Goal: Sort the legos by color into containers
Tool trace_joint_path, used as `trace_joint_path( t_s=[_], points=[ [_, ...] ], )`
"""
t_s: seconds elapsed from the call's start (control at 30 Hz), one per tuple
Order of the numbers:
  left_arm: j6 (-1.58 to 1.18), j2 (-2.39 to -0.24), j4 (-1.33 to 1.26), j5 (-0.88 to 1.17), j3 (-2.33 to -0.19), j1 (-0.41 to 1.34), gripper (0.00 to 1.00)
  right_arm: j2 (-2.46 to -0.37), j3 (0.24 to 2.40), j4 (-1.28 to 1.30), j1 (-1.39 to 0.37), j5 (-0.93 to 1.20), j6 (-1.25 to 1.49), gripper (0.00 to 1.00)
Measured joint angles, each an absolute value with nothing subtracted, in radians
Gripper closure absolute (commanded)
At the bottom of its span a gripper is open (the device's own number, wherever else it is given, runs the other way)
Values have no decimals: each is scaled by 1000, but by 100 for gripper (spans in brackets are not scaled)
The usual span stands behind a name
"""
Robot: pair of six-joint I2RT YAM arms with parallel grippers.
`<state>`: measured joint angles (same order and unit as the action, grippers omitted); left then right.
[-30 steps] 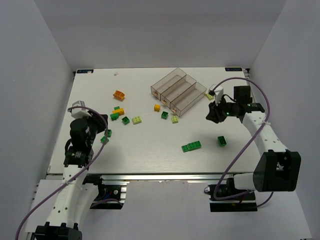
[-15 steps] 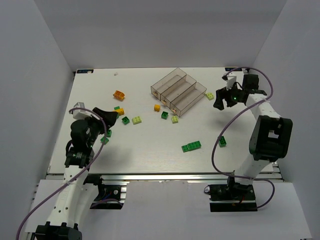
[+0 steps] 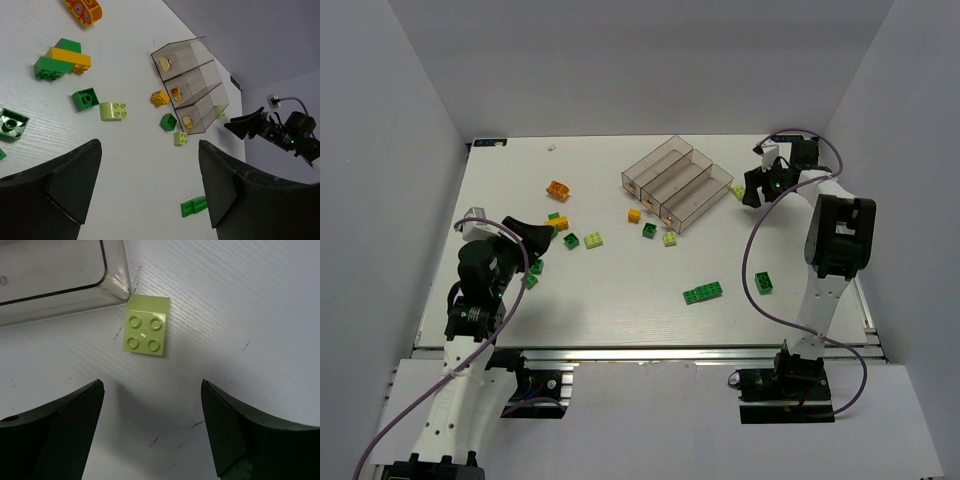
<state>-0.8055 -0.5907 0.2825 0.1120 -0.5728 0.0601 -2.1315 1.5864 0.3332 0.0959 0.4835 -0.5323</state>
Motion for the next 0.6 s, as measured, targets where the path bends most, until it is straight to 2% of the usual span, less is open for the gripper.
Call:
trace_joint_path(
  t_s=[0.4, 0.6],
  points=[
    [-829, -674, 263, 104, -577, 60, 11, -2261, 1738, 332, 36, 448, -534, 21],
    [-839, -688, 239, 89, -577, 60, 11, -2288, 1761, 331, 13, 425, -530, 30]
  ],
)
